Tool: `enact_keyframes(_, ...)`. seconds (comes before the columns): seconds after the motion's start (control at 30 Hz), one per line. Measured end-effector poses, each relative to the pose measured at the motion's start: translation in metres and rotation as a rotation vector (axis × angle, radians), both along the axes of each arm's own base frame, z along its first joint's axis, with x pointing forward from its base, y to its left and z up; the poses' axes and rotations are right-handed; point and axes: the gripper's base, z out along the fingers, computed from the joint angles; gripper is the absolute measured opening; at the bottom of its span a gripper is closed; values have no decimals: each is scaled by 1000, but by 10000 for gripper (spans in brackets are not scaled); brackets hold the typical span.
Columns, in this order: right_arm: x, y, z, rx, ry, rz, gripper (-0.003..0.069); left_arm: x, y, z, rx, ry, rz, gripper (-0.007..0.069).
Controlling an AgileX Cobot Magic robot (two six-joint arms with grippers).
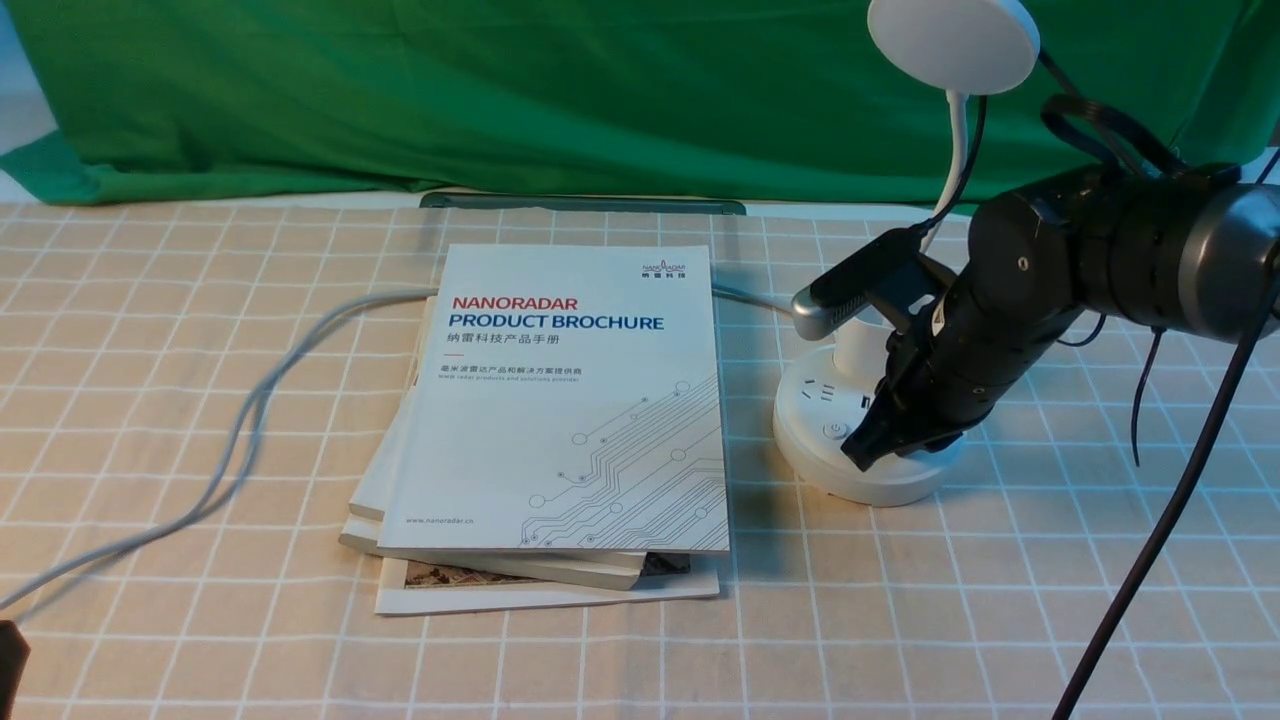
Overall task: Turn on the table lamp on the light coffee tablecloth with your hand.
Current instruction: 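Press the button on the base of the white desk lamp with the right gripper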
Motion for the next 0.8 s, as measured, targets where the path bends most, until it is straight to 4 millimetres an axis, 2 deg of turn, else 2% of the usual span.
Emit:
enact_keyframes(0.57, 1, 1, -5, -11, 26, 0, 36, 0, 0, 0, 0, 0, 0, 21)
enact_keyframes(0.8, 1, 3, -13, -6, 24, 7, 37, 0, 0, 0, 0, 0, 0, 21)
